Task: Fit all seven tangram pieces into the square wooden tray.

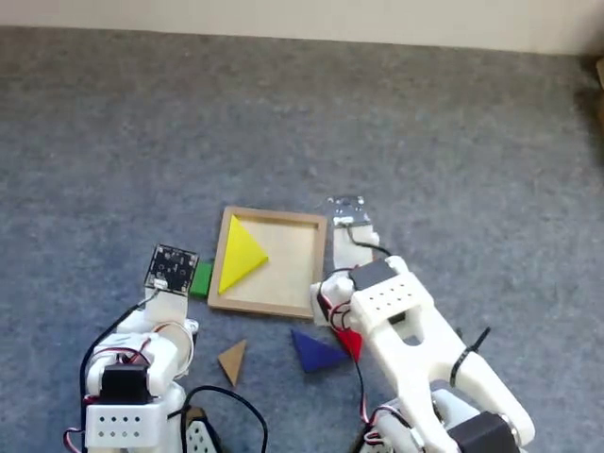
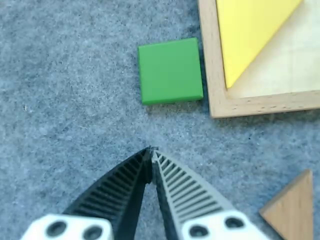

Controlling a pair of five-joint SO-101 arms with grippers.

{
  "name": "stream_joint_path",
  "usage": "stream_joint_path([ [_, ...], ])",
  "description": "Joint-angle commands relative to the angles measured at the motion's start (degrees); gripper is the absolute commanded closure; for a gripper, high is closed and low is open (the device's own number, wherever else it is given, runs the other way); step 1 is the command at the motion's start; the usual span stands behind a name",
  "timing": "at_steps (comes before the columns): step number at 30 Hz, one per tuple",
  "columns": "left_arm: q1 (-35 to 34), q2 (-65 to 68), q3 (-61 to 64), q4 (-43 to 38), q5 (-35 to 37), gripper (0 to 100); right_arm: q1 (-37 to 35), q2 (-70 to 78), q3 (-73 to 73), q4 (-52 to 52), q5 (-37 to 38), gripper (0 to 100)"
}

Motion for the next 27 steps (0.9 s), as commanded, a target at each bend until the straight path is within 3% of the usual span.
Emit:
stream_joint_path([
  [1, -0.75, -2.07, 1.19, 0.26, -0.18, 99, 1.1, 5.41, -6.81, -0.57, -0.53, 72.0],
  [5, -0.75, -2.07, 1.19, 0.26, -0.18, 99, 1.1, 13.76, -12.53, 1.27, -0.53, 70.6],
  [11, -0.75, -2.07, 1.19, 0.26, -0.18, 99, 1.98, 19.74, -20.53, 4.97, -7.65, 57.5],
  [27, -0.75, -2.07, 1.19, 0.26, -0.18, 99, -3.91, 22.2, -20.26, 8.22, -7.91, 57.4],
])
